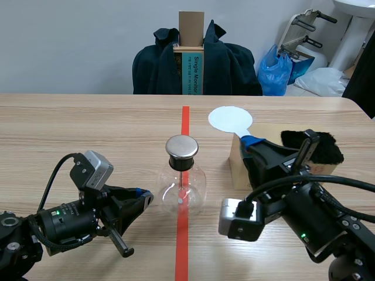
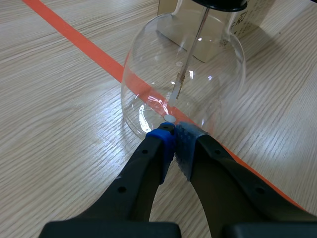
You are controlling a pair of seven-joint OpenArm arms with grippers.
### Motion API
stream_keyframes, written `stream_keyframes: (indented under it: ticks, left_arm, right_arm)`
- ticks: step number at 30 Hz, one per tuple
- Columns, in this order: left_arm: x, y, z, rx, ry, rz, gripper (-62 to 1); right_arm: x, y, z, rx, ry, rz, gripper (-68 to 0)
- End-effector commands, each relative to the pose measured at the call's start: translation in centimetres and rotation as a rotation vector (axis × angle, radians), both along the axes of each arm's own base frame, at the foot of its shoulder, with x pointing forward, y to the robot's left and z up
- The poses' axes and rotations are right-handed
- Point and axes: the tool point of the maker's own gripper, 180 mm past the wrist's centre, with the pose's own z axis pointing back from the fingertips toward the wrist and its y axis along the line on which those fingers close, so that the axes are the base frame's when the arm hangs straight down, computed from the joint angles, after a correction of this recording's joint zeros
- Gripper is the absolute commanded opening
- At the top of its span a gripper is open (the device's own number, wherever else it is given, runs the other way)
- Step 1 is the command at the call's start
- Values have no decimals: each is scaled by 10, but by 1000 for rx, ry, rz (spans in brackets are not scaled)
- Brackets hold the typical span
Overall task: Do the electroscope experiment.
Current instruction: 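Move the plate toward and away from the electroscope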
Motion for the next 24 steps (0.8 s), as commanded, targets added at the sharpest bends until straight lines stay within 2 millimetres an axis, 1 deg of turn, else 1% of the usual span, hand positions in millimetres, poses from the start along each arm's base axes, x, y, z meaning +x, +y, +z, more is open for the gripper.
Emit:
stream_keyframes:
  ticks: [1,6,10,15,24]
  left_arm:
    - [5,0,10,-19,-29,5,-590]
    - [5,0,10,-19,-29,5,-590]
    - [5,0,10,-19,-29,5,-590]
    - [5,0,10,-19,-29,5,-590]
    - [5,0,10,-19,-29,5,-590]
  right_arm:
    - [-1,5,8,1,-33,38,-667]
    - [-16,24,7,-11,-33,170,-667]
    - [-27,34,6,-17,-33,251,-667]
    - [-33,39,5,-21,-32,295,-667]
    - [-35,41,5,-22,-32,312,-667]
